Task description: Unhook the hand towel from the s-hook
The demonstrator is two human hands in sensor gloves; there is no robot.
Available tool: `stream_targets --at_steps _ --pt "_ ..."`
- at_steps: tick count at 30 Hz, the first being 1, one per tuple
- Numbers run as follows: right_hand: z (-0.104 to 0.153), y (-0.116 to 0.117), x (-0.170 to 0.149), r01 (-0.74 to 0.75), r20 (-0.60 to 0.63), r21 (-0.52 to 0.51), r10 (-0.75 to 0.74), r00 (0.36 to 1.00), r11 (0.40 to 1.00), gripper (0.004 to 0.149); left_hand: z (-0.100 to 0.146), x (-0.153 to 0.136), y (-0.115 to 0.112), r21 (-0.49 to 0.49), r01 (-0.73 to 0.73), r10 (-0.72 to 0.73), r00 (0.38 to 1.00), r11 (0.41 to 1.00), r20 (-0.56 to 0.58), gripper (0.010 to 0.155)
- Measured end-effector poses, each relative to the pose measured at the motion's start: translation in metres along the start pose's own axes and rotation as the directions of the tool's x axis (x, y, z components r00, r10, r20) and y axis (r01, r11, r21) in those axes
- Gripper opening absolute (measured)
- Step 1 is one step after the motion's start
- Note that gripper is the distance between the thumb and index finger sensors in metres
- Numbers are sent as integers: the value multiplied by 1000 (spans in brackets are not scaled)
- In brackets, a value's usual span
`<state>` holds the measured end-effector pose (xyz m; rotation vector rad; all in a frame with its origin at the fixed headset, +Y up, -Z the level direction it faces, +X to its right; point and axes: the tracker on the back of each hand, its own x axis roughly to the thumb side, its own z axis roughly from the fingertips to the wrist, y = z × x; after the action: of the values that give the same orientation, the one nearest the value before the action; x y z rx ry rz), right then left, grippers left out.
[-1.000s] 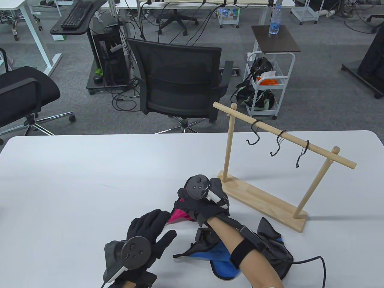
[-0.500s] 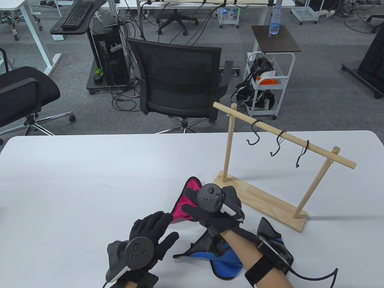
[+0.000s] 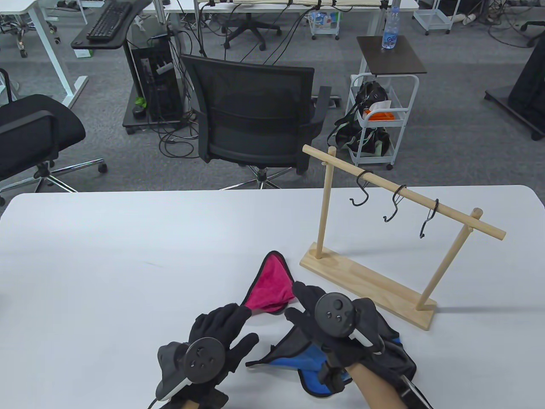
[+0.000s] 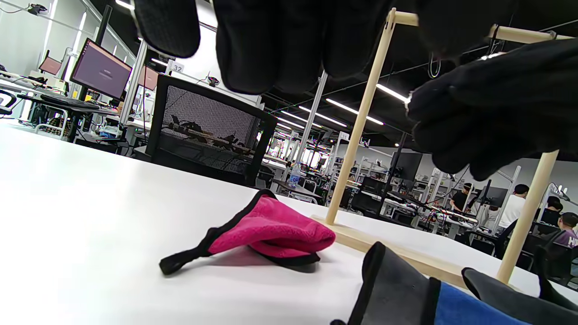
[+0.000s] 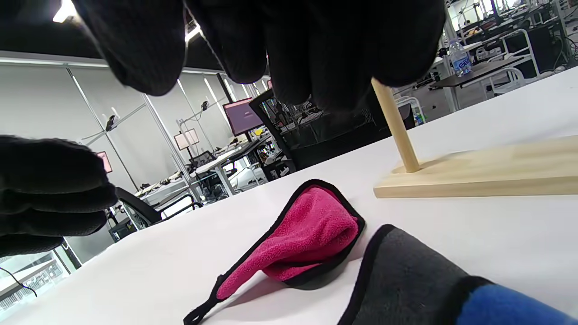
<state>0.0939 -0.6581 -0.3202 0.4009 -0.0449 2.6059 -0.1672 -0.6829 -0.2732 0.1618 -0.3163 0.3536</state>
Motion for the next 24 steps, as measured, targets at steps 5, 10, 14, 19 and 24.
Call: stream_targets --at_steps 5,10,14,19,24 --pt "10 4 -4 5 5 -6 -5 1000 1000 64 0 0 -1 -6 4 -4 1000 1000 -5 64" --pt "15 9 -6 -25 3 -28 25 1000 999 65 0 -1 -1 -7 4 -4 1000 1000 -12 64" --pt "19 16 -10 -8 2 -16 8 1000 1000 65 0 -1 -1 -9 4 -5 1000 1000 -14 64" --pt "22 23 -12 -13 7 -14 13 1000 1000 65 0 -1 -1 -11 5 -5 1000 1000 -16 64" --pt "24 26 -10 -39 22 -21 40 999 999 65 -1 -1 -2 -12 6 -6 1000 1000 -16 64"
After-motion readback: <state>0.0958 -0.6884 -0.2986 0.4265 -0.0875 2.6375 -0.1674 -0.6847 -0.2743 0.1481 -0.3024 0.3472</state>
